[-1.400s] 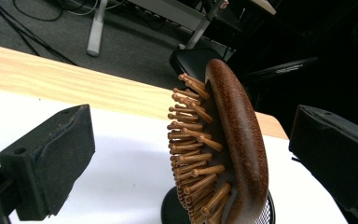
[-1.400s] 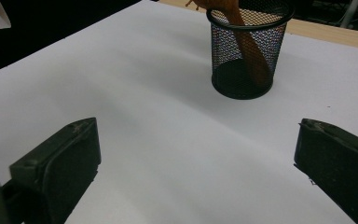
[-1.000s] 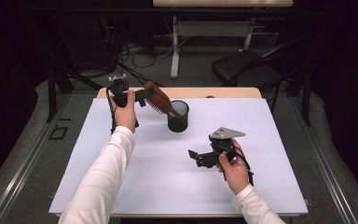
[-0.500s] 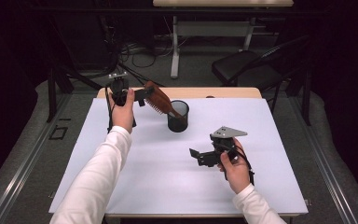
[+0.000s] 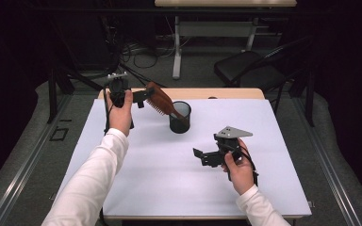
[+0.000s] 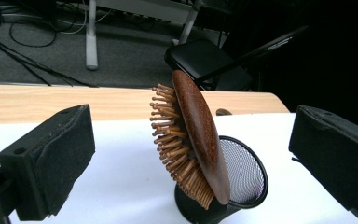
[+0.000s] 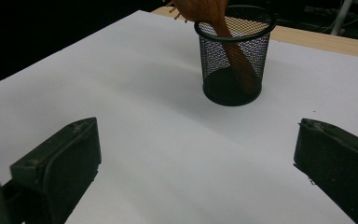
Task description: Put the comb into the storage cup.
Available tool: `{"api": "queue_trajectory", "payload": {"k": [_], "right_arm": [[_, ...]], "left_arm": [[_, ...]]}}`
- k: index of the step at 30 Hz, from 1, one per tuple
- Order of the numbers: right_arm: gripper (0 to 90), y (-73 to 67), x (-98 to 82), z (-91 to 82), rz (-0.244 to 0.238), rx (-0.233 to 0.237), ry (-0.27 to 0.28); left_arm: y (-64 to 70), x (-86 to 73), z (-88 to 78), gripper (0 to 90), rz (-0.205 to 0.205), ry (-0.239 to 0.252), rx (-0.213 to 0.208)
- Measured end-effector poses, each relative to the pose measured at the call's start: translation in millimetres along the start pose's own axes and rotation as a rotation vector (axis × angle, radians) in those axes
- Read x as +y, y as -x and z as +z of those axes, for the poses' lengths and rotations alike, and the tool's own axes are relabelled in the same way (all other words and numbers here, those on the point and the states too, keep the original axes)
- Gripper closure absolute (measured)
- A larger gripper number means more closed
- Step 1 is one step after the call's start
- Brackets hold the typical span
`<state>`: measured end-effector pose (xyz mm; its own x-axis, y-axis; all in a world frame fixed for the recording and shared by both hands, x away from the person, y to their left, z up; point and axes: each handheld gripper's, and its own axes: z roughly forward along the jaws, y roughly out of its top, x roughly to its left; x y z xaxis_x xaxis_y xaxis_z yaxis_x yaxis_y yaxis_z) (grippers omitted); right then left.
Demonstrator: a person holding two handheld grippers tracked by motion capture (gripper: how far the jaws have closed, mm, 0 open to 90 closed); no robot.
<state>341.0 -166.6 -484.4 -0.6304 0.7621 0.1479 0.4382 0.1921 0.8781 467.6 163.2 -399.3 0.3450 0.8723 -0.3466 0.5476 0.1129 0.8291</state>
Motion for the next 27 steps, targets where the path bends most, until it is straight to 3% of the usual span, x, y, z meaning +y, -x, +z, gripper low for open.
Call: {"api": "queue_trajectory", "payload": {"k": [12,20,27], "right_arm": [[0.3,0.3,1.0,0.4,0.0,-0.004,-0.001],[0.3,1.0,2.4,-0.7,0.002,-0.006,0.001],[0.3,1.0,2.9,-1.0,0.0,-0.008,-0.001]], "left_arm": [[6.3,-1.1,-10.6,0.4,0.057,-0.015,-0.022],[15.8,-5.3,-16.0,0.4,0.127,-0.039,-0.049],[18.6,-11.6,-20.2,0.4,0.158,-0.052,-0.075]]}}
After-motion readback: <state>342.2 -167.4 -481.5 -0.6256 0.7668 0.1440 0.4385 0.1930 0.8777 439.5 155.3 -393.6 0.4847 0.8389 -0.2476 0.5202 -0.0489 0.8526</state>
